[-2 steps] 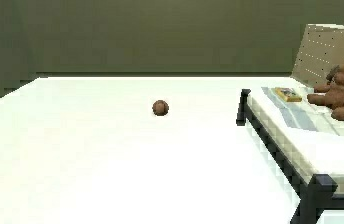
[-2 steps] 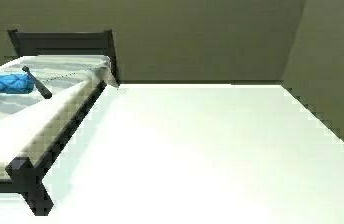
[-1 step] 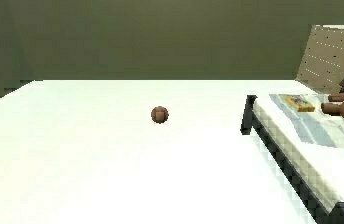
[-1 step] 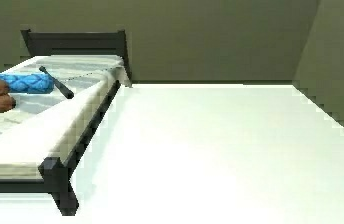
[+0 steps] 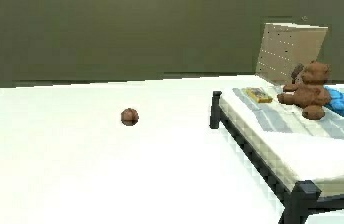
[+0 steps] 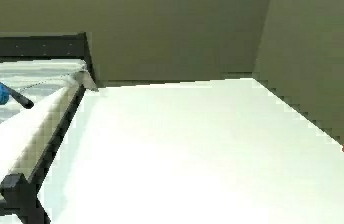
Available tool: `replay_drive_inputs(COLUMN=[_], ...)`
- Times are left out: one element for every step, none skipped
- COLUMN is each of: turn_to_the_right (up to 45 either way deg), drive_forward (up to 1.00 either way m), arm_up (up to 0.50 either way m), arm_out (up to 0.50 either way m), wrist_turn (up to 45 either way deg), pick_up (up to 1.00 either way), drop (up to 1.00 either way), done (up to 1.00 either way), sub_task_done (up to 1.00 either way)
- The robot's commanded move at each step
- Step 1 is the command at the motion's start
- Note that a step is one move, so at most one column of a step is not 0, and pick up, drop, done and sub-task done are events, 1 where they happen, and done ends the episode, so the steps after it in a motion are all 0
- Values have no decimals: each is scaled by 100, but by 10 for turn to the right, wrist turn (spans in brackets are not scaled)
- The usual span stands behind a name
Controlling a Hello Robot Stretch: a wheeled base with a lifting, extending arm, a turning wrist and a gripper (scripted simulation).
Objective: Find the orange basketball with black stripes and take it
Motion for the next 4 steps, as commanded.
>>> replay_drive_inputs(turn_to_the_right=[0,30,0,-450], drive_forward=[100,0,90,0], arm_up=[0,0,0,0], arm_out=[0,0,0,0], wrist_turn=[0,0,0,0], pick_up=[0,0,0,0], drop=[0,0,0,0], done=[0,0,0,0], sub_task_done=[0,0,0,0])
